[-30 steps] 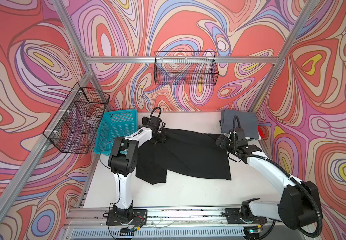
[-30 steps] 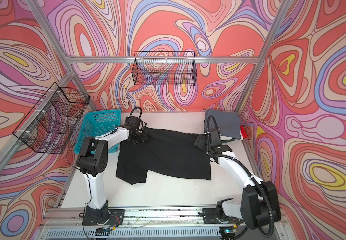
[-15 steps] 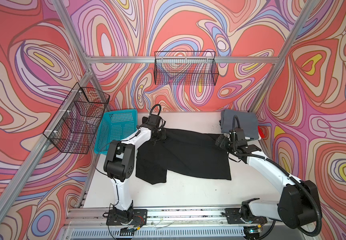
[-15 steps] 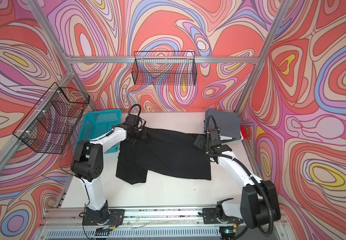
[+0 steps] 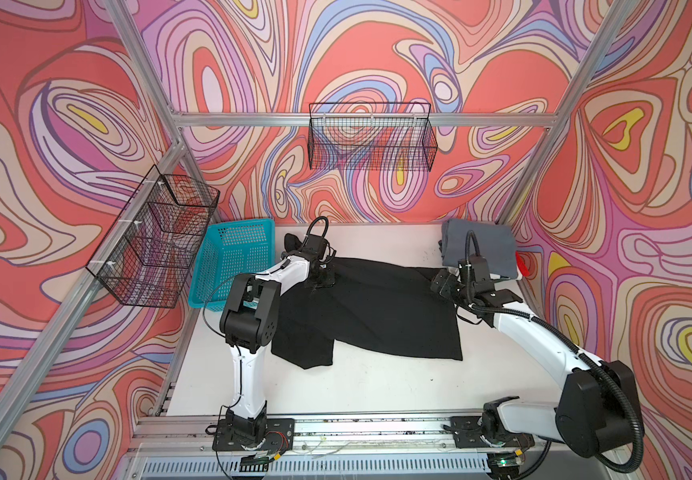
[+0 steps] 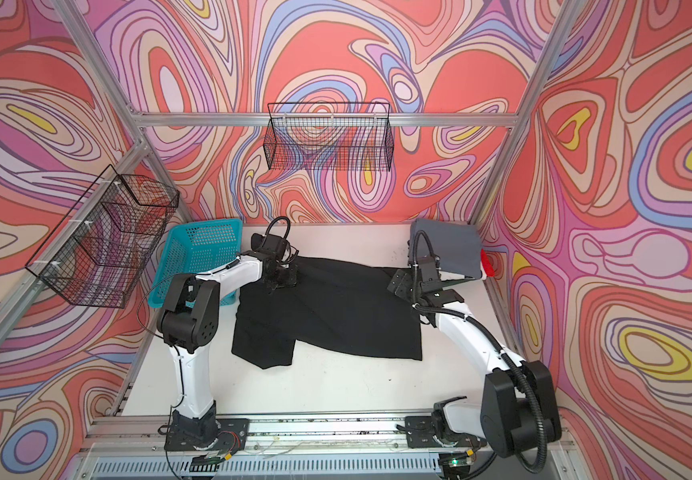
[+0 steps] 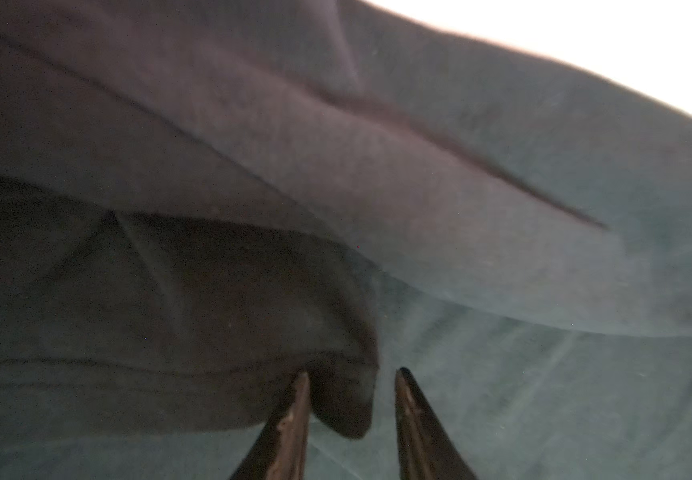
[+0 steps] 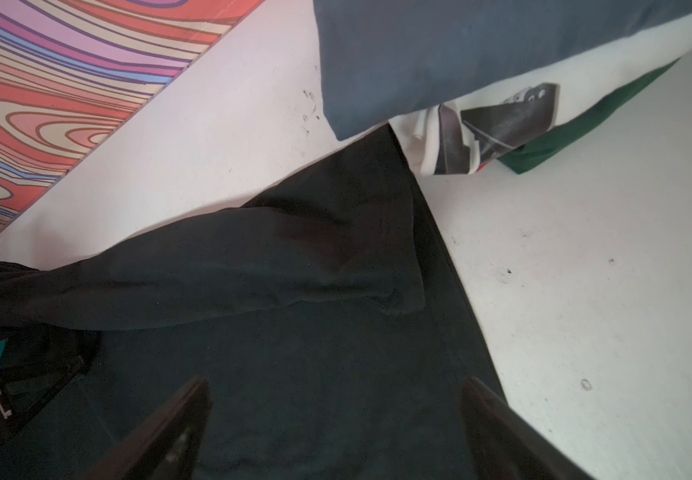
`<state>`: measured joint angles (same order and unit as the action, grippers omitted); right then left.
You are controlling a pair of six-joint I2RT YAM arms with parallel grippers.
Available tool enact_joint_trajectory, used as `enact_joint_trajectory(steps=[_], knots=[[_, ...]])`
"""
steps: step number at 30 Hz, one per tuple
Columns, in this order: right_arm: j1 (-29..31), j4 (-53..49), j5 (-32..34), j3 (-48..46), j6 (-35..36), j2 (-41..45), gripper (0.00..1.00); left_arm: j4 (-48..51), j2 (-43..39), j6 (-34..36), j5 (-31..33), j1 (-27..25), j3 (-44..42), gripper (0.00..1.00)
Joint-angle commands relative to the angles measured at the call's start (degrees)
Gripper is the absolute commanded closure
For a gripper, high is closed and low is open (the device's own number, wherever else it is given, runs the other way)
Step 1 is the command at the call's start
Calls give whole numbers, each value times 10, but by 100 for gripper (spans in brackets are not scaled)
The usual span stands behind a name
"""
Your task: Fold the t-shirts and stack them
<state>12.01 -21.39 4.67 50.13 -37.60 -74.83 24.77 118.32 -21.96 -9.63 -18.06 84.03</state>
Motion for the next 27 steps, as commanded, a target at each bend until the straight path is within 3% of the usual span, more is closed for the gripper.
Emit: enact_joint_trajectory(steps=[1,17,20,27], knots=[[-2,-4,6,3,2,0,2,19,9,12,11,-1,22,76],[-2,-31,36,39,21,-21,2,25,31,39,-7,-1,50,93],[-3,-33,40,39,22,-17,2,33,28,49,-1,-2,52,100],[-3,-44,53,42,9,-18,2,45,-12,54,12,-2,52,100]])
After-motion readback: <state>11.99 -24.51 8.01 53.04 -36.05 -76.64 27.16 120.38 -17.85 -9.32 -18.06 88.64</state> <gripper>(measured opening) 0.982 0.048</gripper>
